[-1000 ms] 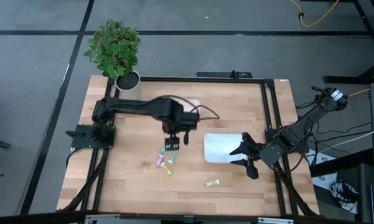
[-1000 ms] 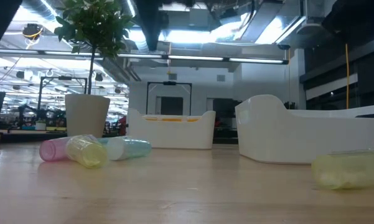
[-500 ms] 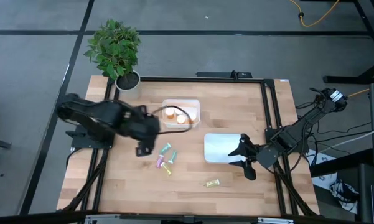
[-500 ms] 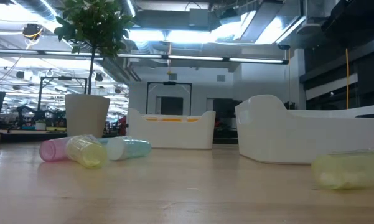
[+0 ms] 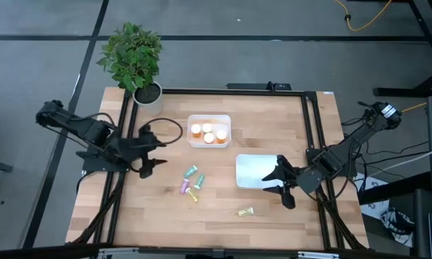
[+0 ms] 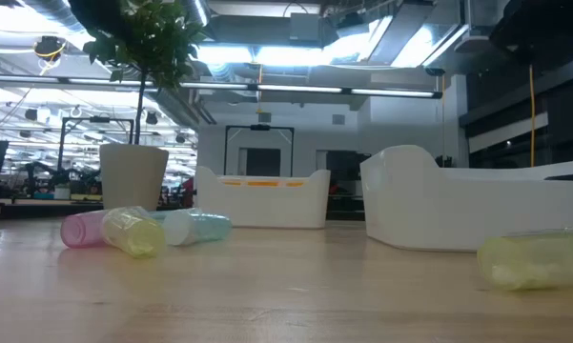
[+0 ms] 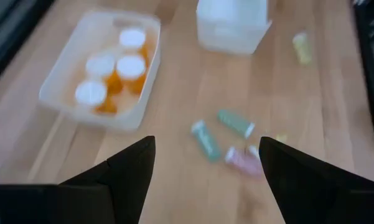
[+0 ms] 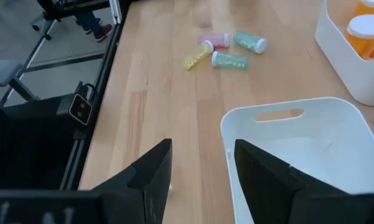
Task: Pick and place medicine bottles into bin by pill shape (circle, oval)
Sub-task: Put the small yellow pill bottle into the bottom white bin
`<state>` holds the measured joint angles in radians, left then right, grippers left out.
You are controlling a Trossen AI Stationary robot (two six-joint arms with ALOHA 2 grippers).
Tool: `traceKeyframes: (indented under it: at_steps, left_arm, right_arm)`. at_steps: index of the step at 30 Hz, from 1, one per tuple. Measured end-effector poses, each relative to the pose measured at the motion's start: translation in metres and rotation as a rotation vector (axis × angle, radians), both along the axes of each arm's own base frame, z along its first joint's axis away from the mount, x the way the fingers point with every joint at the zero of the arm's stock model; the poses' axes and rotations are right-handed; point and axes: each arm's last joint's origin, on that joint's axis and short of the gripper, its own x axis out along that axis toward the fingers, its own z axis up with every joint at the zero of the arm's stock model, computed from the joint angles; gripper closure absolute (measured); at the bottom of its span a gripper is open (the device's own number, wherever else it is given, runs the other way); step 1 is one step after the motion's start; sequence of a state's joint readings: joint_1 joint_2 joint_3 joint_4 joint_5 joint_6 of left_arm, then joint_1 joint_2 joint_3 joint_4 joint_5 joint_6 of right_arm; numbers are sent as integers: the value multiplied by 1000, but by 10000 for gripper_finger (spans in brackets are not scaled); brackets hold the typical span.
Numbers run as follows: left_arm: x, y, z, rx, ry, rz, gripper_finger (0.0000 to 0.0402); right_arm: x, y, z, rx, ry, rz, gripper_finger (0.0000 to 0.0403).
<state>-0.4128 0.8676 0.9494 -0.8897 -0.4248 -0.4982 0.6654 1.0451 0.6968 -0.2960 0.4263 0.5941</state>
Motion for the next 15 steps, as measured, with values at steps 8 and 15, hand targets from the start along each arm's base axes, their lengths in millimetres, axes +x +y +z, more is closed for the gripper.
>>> traceKeyframes:
  at_steps: [8, 15]
  left_arm:
    - [-6, 14, -35, 47, -255, 66, 121]
    - [-5, 16, -58, 72, -227, 89, 121]
  right_arm:
    - [14, -6, 12, 71, -128, -48, 227]
    - [35, -4, 31, 106, -363, 40, 227]
